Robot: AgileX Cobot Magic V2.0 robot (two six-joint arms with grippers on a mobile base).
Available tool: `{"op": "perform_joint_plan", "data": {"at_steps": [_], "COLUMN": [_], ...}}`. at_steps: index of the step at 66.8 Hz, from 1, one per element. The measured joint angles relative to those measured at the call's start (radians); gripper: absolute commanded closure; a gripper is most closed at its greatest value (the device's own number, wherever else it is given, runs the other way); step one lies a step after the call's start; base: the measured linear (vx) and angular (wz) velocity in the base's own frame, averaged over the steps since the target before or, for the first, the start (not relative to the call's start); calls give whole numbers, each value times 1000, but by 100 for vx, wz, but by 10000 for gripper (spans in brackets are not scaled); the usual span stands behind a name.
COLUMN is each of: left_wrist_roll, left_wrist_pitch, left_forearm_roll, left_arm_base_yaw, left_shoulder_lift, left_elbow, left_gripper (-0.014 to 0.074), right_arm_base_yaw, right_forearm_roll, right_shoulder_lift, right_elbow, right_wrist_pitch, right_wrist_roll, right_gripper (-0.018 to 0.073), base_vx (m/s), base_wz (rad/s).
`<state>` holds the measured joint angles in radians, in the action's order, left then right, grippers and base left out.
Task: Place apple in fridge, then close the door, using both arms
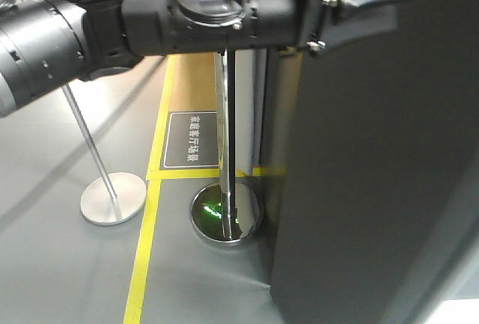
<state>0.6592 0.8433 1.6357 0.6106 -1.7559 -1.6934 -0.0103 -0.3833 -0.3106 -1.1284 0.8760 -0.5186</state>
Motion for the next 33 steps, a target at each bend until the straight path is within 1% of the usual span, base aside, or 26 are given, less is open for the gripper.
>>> {"op": "perform_joint_plan", "data": {"at_steps": [6, 9, 16, 23, 28, 33], "left_wrist_roll": [10, 21, 41, 45, 45, 45], "left_wrist_pitch": [-1, 4, 20, 46, 68, 98], "left_forearm_roll": [-2, -9, -40, -76, -90, -97], "left_arm_base_yaw": [-18, -31, -66, -117, -157, -198], "left_shoulder_lift": [0, 0, 0, 0, 0, 0], "left_elbow": [0, 0, 0, 0, 0, 0], "left_gripper": [206, 206, 206, 206, 206, 206], "right_arm_base_yaw": [0, 0, 0, 0, 0, 0], "right_forearm_roll": [7, 20, 80, 129, 150, 161], "right_shoulder_lift": [-4, -16, -71, -159, -249, -337], "right_elbow": [0, 0, 0, 0, 2, 3], "right_wrist_pitch": [-18, -33, -71, -89, -126, -201], "right_wrist_roll": [7, 27, 86, 119, 127, 127], "right_gripper": [550, 538, 472, 335, 183, 50], "base_vx": [0, 0, 0, 0, 0, 0], "base_wz": [0, 0, 0, 0, 0, 0]}}
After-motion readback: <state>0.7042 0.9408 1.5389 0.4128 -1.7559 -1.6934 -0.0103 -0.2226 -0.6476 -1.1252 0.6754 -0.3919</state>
